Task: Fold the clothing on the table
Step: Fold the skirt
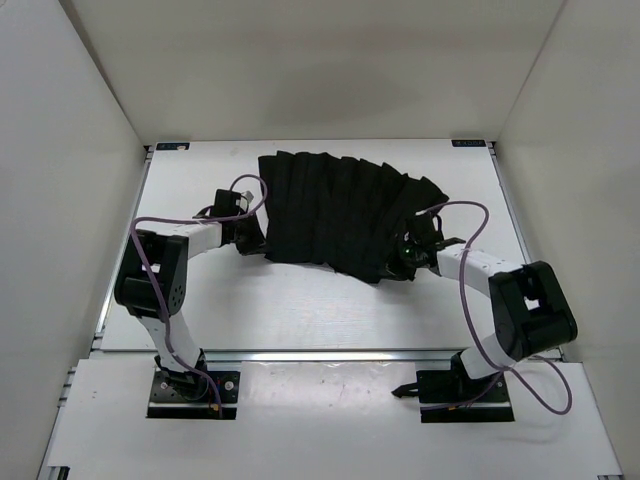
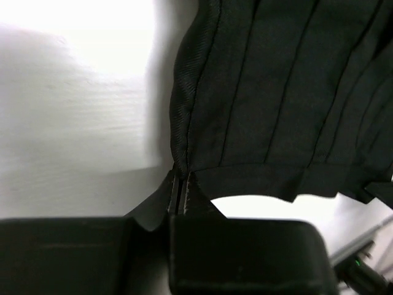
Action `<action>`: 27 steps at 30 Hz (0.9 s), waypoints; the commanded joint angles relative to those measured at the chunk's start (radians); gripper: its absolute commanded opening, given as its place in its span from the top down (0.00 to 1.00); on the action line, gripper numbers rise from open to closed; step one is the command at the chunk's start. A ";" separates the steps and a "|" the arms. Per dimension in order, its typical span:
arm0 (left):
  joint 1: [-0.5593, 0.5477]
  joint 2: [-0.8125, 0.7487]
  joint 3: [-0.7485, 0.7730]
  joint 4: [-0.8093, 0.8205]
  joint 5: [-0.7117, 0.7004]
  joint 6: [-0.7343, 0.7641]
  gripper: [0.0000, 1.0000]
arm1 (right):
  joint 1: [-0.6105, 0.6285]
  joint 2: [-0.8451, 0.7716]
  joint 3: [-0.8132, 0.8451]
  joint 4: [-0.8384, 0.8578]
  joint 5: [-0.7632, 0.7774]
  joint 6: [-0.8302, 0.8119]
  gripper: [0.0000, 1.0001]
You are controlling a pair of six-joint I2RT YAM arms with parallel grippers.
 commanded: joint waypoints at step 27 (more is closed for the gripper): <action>-0.115 -1.149 -0.374 -0.342 0.085 -0.374 1.00 | -0.128 -0.688 0.086 -0.719 -0.248 -0.260 1.00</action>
